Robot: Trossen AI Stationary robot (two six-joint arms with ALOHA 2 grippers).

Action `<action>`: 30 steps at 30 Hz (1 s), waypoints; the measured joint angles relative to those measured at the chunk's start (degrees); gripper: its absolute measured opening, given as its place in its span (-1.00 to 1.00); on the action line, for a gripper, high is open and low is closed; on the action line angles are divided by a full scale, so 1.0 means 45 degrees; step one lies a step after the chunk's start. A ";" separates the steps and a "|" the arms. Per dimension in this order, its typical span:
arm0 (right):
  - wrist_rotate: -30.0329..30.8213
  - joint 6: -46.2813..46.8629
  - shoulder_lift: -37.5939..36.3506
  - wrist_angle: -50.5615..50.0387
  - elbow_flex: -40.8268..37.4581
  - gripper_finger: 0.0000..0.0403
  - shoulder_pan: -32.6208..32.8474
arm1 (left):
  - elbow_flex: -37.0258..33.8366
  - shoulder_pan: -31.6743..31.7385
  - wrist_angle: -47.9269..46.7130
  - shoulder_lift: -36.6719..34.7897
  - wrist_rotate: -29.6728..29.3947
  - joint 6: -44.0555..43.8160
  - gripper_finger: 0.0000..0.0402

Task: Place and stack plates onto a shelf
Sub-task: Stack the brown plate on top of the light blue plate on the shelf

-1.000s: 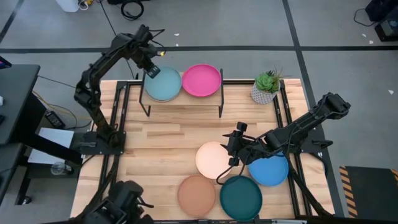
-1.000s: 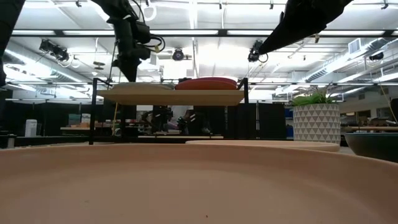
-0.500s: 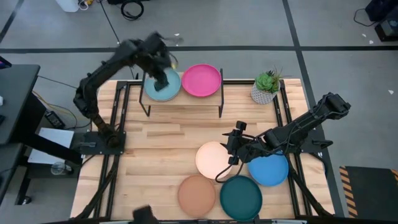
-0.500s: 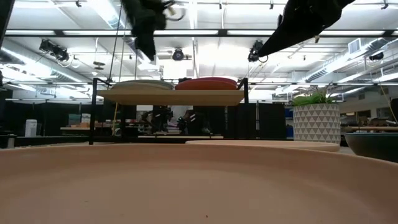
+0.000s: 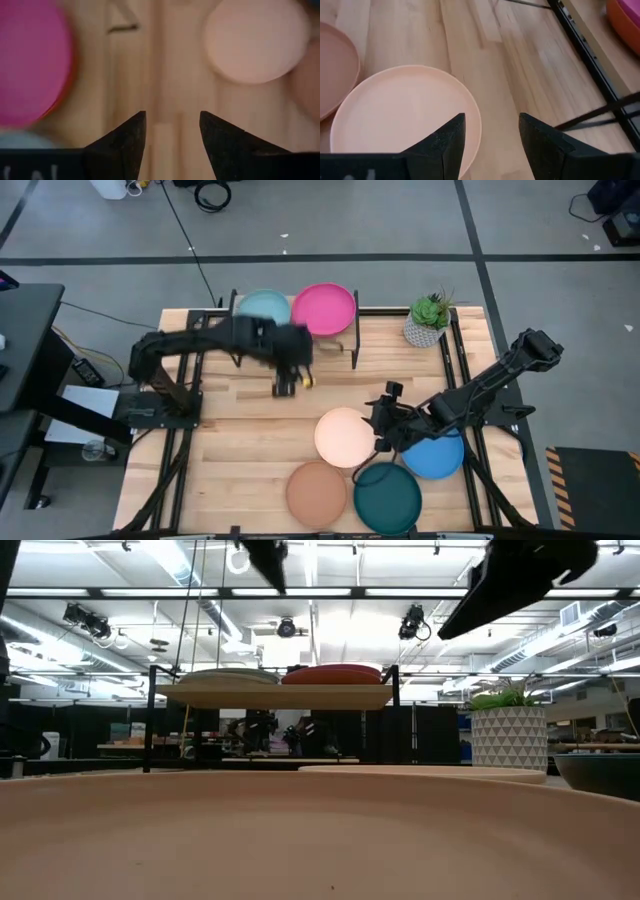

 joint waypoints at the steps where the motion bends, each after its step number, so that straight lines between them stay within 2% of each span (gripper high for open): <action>1: 0.0015 0.0166 0.0000 -0.0142 0.0000 -0.05 0.0073 | -0.0182 -0.0493 0.0433 -0.0013 -0.0122 -0.0148 -0.05; 5: -0.0507 0.0536 0.0000 -0.0318 0.0000 -0.05 0.0182 | -0.1467 -0.2074 0.1627 0.0019 -0.0199 -0.0440 -0.05; 11: -0.2465 0.1152 0.0216 0.0061 -0.0216 -0.05 -0.0716 | -0.4252 -0.3630 0.4275 0.0044 -0.0343 -0.0872 -0.05; 14: -0.3481 0.1294 0.0703 0.0070 -0.0253 -0.05 -0.1342 | -0.5555 -0.4141 0.6051 -0.0010 -0.0277 -0.1570 -0.05; 17: -0.4254 0.1320 0.1209 0.0066 -0.0191 -0.05 -0.1721 | -0.6836 -0.4316 0.7497 0.0019 0.0253 -0.3079 -0.05; 21: -0.4158 0.1391 0.1428 0.0082 -0.0121 -0.05 -0.1853 | -0.8152 -0.4327 0.8851 0.0005 0.1341 -0.5893 -0.05; 26: -0.3589 0.1425 0.1348 -0.0253 -0.0117 -0.05 -0.1826 | -0.9355 -0.4852 0.9934 0.0123 0.1381 -0.8154 -0.05; 30: -0.3518 0.1314 0.1189 -0.0416 -0.0107 -0.05 -0.1826 | -0.9242 -0.5428 1.0472 0.0650 0.1393 -0.9215 -0.05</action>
